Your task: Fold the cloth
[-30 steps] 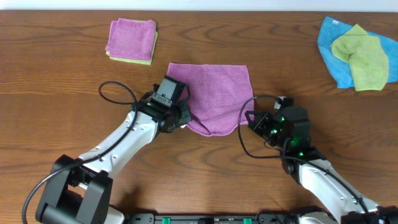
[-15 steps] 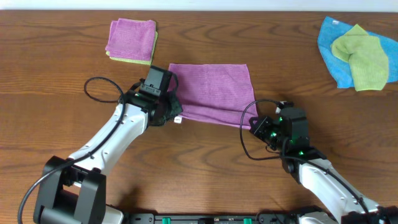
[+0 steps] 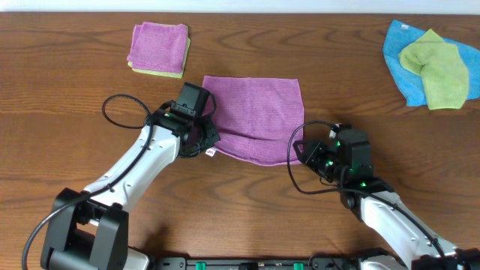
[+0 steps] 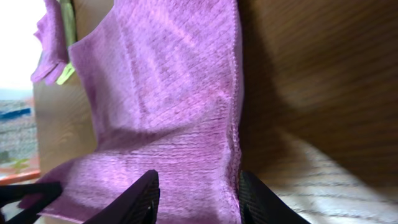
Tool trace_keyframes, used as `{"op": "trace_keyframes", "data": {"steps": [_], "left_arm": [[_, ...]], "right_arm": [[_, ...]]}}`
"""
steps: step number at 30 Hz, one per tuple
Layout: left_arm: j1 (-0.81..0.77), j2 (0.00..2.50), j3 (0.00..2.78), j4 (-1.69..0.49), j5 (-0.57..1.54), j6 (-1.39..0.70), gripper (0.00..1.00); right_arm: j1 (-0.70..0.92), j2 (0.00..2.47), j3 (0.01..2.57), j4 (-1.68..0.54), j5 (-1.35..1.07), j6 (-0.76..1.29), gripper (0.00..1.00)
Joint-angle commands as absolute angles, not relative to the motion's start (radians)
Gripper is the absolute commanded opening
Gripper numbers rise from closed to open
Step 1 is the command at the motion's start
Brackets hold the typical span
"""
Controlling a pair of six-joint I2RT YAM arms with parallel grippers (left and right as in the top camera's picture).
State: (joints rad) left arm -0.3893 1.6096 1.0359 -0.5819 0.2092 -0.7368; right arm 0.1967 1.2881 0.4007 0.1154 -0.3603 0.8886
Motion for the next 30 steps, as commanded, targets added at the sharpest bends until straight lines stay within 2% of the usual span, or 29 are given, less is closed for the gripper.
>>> {"op": "trace_keyframes", "data": {"steps": [1,2,7,9,11,14,17,20,22,28,30], "left_arm": [[-0.399,1.599,1.051,-0.587,0.199,-0.741,0.06],[-0.403,1.599,1.051,-0.587,0.199,-0.741,0.06],[-0.421,1.599,1.05,-0.589,0.172,-0.736,0.06],[-0.421,1.599,1.05,-0.591,0.173,-0.736,0.06],[-0.421,1.599,1.05,-0.595,0.173,-0.731,0.06],[-0.421,1.599,1.05,-0.596,0.173,-0.729,0.06],[-0.421,1.599,1.05,-0.596,0.171,-0.729,0.06],[-0.421,1.599,1.05,-0.597,0.168,-0.728,0.06],[-0.421,1.599,1.05,-0.596,0.167,-0.728,0.06],[-0.421,1.599,1.05,-0.594,0.165,-0.714,0.06],[-0.421,1.599,1.05,-0.594,0.165,-0.714,0.06]], "right_arm": [[0.191,1.281,0.412,0.11,-0.449,0.936,0.41],[0.191,1.281,0.412,0.101,-0.471,0.959,0.37],[0.187,1.281,0.412,-0.038,-0.466,1.047,0.35],[0.176,1.281,0.412,-0.118,-0.414,1.052,0.39],[0.157,1.281,0.412,-0.186,-0.42,1.055,0.52],[0.147,1.273,0.412,-0.247,-0.42,1.055,0.53],[0.147,1.251,0.412,-0.281,-0.427,1.055,0.5],[0.148,1.237,0.412,-0.289,-0.416,1.059,0.33],[0.155,1.237,0.412,-0.288,-0.39,1.062,0.28],[0.199,1.237,0.412,-0.21,-0.313,1.092,0.38],[0.216,1.237,0.412,-0.163,-0.34,1.122,0.37]]}}
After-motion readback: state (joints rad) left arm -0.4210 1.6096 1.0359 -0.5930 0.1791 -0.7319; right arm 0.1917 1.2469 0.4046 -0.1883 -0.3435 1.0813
